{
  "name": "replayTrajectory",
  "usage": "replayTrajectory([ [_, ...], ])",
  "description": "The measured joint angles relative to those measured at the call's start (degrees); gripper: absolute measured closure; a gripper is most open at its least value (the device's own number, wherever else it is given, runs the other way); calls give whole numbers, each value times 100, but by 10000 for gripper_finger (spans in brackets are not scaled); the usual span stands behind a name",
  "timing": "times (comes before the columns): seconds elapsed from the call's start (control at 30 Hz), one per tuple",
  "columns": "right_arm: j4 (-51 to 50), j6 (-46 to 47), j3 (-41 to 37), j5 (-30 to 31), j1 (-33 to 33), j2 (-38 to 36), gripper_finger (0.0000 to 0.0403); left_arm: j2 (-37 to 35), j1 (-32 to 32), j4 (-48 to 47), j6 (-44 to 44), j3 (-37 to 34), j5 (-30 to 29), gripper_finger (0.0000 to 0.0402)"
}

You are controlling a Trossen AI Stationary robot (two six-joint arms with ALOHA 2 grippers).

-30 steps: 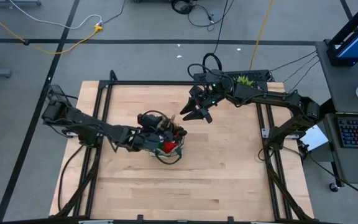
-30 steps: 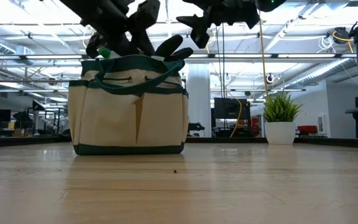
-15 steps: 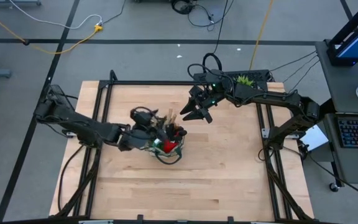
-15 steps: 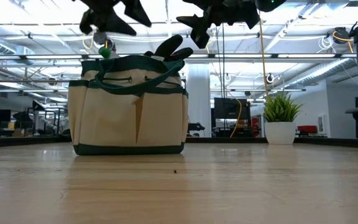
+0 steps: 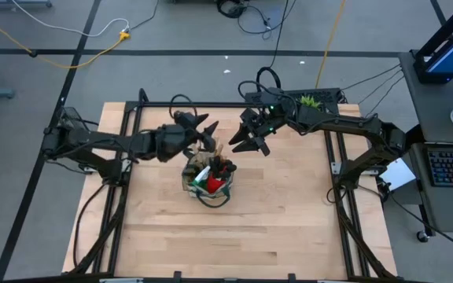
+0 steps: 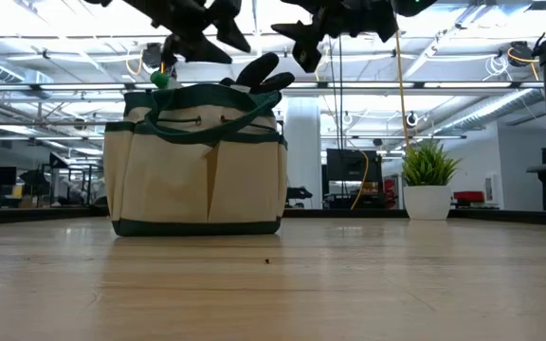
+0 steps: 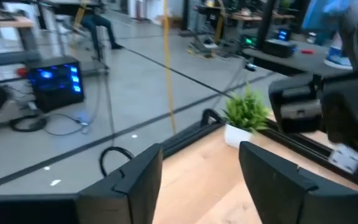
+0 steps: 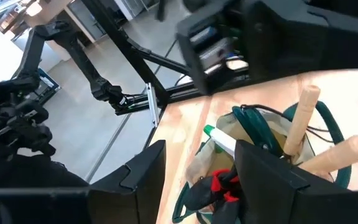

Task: Pick & Place Garden tools in Gardening bag
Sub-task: Put the brown trowel into the brown gardening bag

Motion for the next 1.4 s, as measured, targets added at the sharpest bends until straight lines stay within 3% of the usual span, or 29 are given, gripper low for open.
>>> replayTrajectory([
  [0.2,-815,-696,0,374,-84,-296,254,2,481,-87,11,0,1179,236],
  [0.5,-1623,-1590,-33,630,-113,-826,387,2,848,-267,101,0,2570,336],
  [0.67,-1504,-1524,-348,740,-116,-1084,390,2,1056,-414,-60,0,3181,394],
  [1.17,-419,-684,-1527,933,-113,-1750,402,451,1141,-430,-554,-4,4141,398],
  [1.4,-218,-514,-1707,960,-114,-1876,402,436,1141,-969,-1117,2,4416,398],
])
